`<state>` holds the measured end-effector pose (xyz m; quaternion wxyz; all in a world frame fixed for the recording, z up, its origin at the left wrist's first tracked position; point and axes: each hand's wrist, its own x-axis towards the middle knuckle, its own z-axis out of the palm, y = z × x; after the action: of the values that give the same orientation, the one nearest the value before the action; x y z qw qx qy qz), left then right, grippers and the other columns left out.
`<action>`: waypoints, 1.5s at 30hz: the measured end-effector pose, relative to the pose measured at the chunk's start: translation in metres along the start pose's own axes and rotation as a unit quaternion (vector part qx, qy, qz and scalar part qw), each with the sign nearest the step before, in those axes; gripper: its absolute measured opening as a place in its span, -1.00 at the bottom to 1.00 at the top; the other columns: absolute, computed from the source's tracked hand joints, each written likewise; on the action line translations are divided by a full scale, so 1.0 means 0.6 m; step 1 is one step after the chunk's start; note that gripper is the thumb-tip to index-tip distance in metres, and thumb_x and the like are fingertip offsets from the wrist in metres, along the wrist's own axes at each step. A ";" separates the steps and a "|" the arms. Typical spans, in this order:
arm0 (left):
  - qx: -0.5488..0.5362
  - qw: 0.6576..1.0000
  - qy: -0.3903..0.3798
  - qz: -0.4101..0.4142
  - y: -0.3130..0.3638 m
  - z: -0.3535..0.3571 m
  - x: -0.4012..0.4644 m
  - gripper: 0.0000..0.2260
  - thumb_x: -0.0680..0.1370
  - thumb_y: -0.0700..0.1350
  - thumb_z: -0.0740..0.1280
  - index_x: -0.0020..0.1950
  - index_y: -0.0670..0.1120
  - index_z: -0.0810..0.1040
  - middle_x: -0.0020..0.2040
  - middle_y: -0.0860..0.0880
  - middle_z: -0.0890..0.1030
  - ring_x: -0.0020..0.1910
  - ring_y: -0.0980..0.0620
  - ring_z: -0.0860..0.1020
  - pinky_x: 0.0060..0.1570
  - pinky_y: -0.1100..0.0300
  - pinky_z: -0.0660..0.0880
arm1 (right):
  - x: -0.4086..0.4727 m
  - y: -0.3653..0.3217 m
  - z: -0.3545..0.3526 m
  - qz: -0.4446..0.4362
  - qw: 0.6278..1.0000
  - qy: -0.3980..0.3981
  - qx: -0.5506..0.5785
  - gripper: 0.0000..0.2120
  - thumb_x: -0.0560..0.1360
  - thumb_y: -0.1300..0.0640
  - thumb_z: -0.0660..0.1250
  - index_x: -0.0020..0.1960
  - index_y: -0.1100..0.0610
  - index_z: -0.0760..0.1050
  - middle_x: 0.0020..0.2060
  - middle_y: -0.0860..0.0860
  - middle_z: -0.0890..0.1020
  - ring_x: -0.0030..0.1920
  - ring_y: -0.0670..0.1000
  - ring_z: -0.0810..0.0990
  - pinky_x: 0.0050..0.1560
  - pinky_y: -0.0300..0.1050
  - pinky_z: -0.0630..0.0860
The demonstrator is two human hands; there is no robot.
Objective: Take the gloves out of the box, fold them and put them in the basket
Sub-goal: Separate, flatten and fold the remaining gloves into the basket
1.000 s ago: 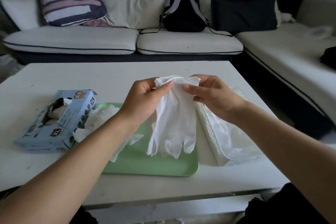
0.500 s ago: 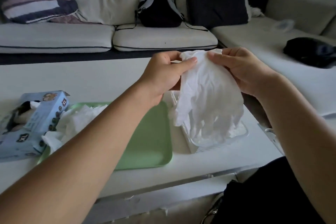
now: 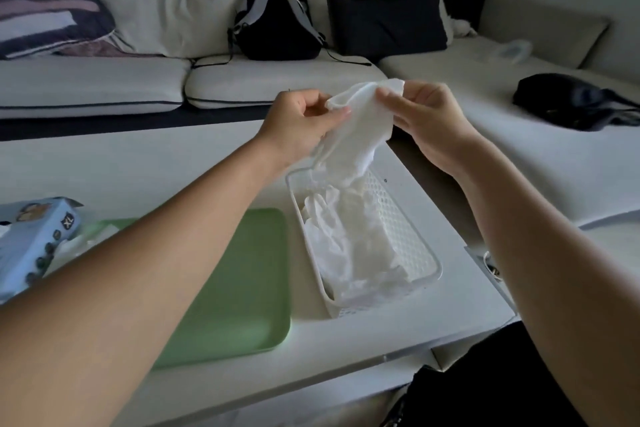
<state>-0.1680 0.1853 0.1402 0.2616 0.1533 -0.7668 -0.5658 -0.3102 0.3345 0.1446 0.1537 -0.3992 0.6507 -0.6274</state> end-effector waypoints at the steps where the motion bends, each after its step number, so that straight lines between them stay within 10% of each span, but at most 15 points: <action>1: 0.028 1.000 0.001 0.015 -0.007 0.002 -0.004 -0.90 0.56 -0.12 0.48 -0.05 -0.15 0.66 -0.11 -0.16 0.69 -0.14 -0.06 0.67 0.01 0.13 0.59 | -0.001 0.009 -0.003 0.002 0.999 -0.004 -0.034 -0.51 0.50 -0.10 0.48 -0.16 0.38 0.55 -0.09 0.49 0.56 -0.17 0.28 0.58 0.04 0.45 0.53; 5: 0.102 0.994 -0.039 0.021 -0.067 0.017 -0.036 -0.72 0.42 0.08 0.54 -0.10 -0.12 0.66 -0.16 -0.20 0.68 -0.24 0.05 0.55 -0.15 0.02 0.56 | -0.044 0.065 -0.029 0.018 0.987 -0.047 -0.150 -0.64 0.47 0.01 0.52 -0.34 0.19 0.48 -0.48 -0.01 0.50 -0.44 -0.10 0.35 -0.34 -0.16 0.31; 11: 0.223 0.956 -0.190 0.031 -0.118 0.055 -0.118 -0.85 0.45 -0.15 0.58 -0.20 -0.05 0.63 -0.26 0.03 0.64 -0.30 0.16 0.53 -0.15 0.22 0.49 | -0.117 0.105 -0.034 0.104 0.903 -0.255 -0.330 -0.86 0.37 0.12 0.60 -0.11 0.05 0.69 -0.26 -0.10 0.70 -0.29 -0.22 0.57 -0.15 -0.32 0.48; 20: 0.402 0.840 -0.365 -0.001 -0.122 0.071 -0.161 -0.83 0.45 -0.12 0.37 0.00 0.04 0.67 -0.09 0.12 0.67 -0.07 0.08 0.64 0.00 0.01 0.62 | -0.159 0.086 -0.009 0.147 0.792 -0.409 -0.429 -0.83 0.48 -0.15 0.46 -0.04 -0.08 0.70 -0.15 -0.27 0.71 -0.09 -0.29 0.64 0.08 -0.28 0.52; 25: 0.360 0.894 -0.266 -0.033 -0.095 0.071 -0.138 -0.72 0.37 0.04 0.31 -0.01 0.06 0.71 -0.04 0.14 0.69 -0.03 0.10 0.65 0.05 0.07 0.62 | -0.130 0.090 0.006 0.071 0.859 -0.295 -0.412 -0.84 0.46 -0.09 0.51 -0.03 -0.04 0.71 -0.17 -0.18 0.71 -0.13 -0.21 0.66 -0.03 -0.28 0.52; 27: 0.438 0.873 -0.217 -0.006 -0.092 0.079 -0.124 -0.73 0.46 0.13 0.39 0.03 0.01 0.67 -0.01 0.07 0.65 0.01 -0.01 0.64 0.04 0.07 0.59 | -0.120 0.100 0.019 0.081 0.845 -0.297 -0.438 -0.53 0.33 -0.10 0.61 0.19 -0.06 0.62 0.02 -0.17 0.66 0.03 -0.14 0.63 0.06 -0.21 0.51; 32: 0.659 0.698 -0.275 -0.050 -0.126 0.097 -0.117 -0.55 0.49 0.34 0.35 0.00 -0.04 0.56 -0.04 0.01 0.57 0.11 -0.03 0.55 0.37 -0.04 0.22 | -0.115 0.125 0.066 0.155 0.694 -0.381 -0.591 0.15 0.17 -0.20 0.65 0.59 -0.10 0.09 0.40 -0.03 0.31 0.40 0.08 0.31 0.31 0.06 0.45; 36: 0.556 0.791 -0.254 -0.028 -0.126 0.063 -0.114 -0.47 0.48 0.28 0.39 0.35 0.03 0.51 0.25 0.02 0.57 0.29 -0.05 0.53 0.39 -0.04 0.30 | -0.094 0.090 0.084 0.169 0.681 -0.382 -0.601 -0.01 0.30 -0.18 0.60 0.57 -0.01 0.17 0.36 0.00 0.42 0.28 0.07 0.49 0.18 -0.09 0.49; 40: 0.409 0.902 -0.138 0.012 -0.102 -0.052 -0.121 -0.58 0.51 0.14 0.47 0.32 0.04 0.54 0.28 0.06 0.57 0.20 0.01 0.56 0.21 0.04 0.49 | -0.081 0.012 0.130 0.029 0.754 -0.313 -0.577 -0.39 0.46 -0.14 0.48 0.44 0.01 0.41 0.26 -0.04 0.56 0.18 0.00 0.52 0.17 -0.11 0.43; 45: 0.496 0.862 -0.085 -0.066 -0.129 -0.259 -0.199 -0.63 0.50 -0.05 0.47 0.30 0.05 0.54 0.25 0.07 0.57 0.22 0.01 0.54 0.22 0.06 0.47 | -0.103 0.003 0.310 -0.065 0.838 -0.372 -0.395 -0.68 0.49 -0.02 0.48 0.22 0.03 0.61 0.01 -0.06 0.69 -0.04 -0.06 0.64 0.07 -0.14 0.56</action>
<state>0.0143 0.1021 0.0742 0.0473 0.2645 -0.9533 -0.1377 -0.1415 0.2495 0.0936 0.1720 -0.6707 0.7097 -0.1299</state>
